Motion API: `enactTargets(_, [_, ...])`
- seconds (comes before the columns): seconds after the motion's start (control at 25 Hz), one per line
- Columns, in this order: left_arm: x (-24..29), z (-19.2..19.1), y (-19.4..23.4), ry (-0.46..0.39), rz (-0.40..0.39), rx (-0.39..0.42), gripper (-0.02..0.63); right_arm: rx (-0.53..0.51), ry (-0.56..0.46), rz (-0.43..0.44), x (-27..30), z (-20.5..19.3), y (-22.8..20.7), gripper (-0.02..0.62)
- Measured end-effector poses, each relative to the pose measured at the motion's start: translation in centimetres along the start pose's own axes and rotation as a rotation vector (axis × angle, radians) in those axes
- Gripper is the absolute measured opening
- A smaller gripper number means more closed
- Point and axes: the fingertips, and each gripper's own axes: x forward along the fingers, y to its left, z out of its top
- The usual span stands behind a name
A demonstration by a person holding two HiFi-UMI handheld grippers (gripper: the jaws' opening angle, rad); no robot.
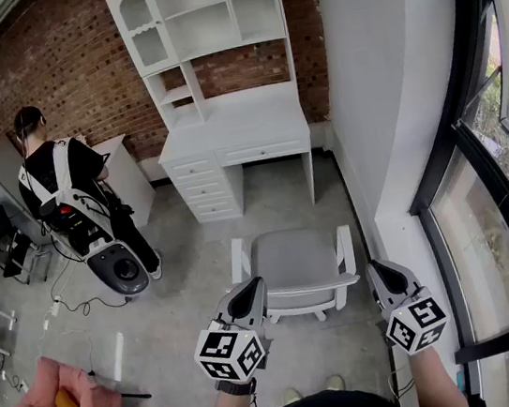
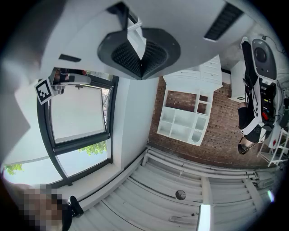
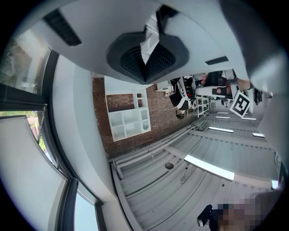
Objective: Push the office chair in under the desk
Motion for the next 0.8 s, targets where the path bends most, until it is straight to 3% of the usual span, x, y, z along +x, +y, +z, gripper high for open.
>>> enactTargets(0.52, [0.1, -0.3, -0.6, 0.001, -0.002, -0.004, 0.006, -0.003, -0.010, 0.029, -0.3, -0.2, 0.3, 0.003])
enactTargets(0.8, [0.4, -2.5, 0.6, 0.021, 0.062, 0.041, 0.008, -0.033, 0.001, 0.061, -0.2, -2.1, -0.4, 0.005])
